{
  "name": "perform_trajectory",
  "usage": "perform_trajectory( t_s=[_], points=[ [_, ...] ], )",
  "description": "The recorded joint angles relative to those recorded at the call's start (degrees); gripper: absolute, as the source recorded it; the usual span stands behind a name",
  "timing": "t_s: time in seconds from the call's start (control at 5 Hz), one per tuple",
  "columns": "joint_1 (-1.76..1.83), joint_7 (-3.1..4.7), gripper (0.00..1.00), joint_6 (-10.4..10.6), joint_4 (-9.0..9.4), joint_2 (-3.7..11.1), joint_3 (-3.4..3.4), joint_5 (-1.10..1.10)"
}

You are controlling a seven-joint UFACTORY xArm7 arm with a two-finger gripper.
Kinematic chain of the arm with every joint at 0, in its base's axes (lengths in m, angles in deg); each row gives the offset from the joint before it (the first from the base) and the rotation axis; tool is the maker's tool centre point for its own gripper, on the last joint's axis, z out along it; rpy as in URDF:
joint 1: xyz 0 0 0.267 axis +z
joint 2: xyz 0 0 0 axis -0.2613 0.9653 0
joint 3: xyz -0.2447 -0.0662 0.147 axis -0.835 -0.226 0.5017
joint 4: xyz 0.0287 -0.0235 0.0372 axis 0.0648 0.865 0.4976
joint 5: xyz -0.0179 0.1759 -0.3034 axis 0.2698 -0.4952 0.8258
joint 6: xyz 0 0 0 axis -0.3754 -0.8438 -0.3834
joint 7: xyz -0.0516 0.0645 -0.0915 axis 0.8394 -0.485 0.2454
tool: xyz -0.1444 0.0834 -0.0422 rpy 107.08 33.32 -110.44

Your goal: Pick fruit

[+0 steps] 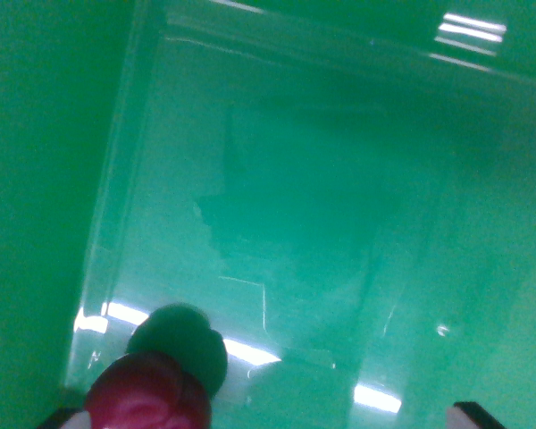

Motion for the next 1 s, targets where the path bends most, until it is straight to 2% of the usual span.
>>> perform_trajectory(
  t_s=[0.2,0.4,0.6,0.8,1.0],
  points=[
    [0.00,0.00,0.00,0.0,0.00,0.00,0.00,0.00],
    [0.43,0.75,0.00,2.5,2.06,0.46,0.29,-0.43],
    [0.43,0.75,0.00,2.5,2.06,0.46,0.29,-0.43],
    [0.87,1.52,0.00,4.9,4.15,0.92,0.59,-0.86],
    [0.87,1.52,0.00,4.9,4.15,0.92,0.59,-0.86]
  ],
)
